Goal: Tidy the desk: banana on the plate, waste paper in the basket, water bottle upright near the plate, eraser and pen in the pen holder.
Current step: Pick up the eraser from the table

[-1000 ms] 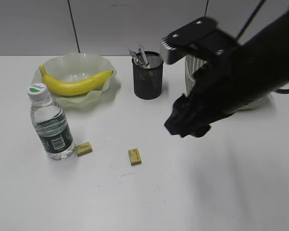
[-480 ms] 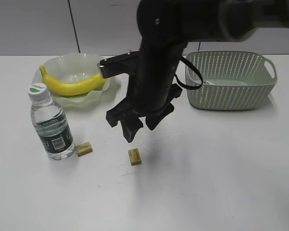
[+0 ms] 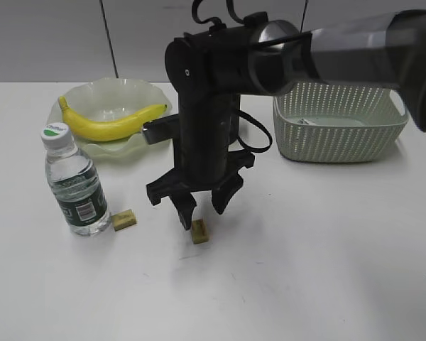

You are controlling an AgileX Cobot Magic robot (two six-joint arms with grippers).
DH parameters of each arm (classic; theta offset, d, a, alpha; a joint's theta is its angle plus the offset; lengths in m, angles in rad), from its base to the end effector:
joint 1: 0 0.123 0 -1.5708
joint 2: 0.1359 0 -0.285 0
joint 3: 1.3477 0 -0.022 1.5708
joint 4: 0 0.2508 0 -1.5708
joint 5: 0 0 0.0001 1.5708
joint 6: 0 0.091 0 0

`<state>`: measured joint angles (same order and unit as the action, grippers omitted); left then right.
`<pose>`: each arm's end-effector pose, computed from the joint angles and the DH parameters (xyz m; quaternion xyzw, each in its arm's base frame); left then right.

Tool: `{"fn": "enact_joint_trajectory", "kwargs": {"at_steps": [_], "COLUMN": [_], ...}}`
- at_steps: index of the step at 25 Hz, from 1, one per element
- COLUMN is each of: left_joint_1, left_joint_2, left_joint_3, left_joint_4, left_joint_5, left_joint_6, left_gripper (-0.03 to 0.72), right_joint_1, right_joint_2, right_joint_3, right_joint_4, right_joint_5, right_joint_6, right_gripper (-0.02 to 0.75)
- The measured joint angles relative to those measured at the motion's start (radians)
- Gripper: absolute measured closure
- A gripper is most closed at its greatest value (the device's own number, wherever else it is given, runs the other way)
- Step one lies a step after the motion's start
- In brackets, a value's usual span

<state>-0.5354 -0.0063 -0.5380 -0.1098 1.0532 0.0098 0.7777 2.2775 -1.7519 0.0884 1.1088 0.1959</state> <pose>-0.0134 -0.0021 0.2887 0.2287 0.8064 -0.1939 0.5098 0.3165 0.3218 0.1354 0.2681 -0.9625 -0.0407 0.0082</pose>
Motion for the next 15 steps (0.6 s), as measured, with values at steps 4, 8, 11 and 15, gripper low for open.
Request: {"fn": "enact_joint_trajectory", "kwargs": {"at_steps": [4,8,11,15], "left_joint_1": [0.000,0.000,0.000,0.000], "left_joint_2": [0.000,0.000,0.000,0.000], "left_joint_3": [0.000,0.000,0.000,0.000], "left_joint_4": [0.000,0.000,0.000,0.000], "left_joint_5": [0.000,0.000,0.000,0.000], "left_joint_6": [0.000,0.000,0.000,0.000], "left_gripper": [0.379,0.379,0.379,0.379], "right_joint_1": [0.000,0.000,0.000,0.000], "right_joint_2": [0.022,0.050,0.054,0.055], "right_joint_3": [-0.002,-0.002,-0.002,-0.002], "right_joint_4": [0.042,0.059,0.054,0.037], "right_joint_5": [-0.015,-0.039,-0.046,-0.054], "right_joint_6": [0.004,0.005,0.021,0.032], "right_gripper": [0.260,0.260,0.260,0.260]}}
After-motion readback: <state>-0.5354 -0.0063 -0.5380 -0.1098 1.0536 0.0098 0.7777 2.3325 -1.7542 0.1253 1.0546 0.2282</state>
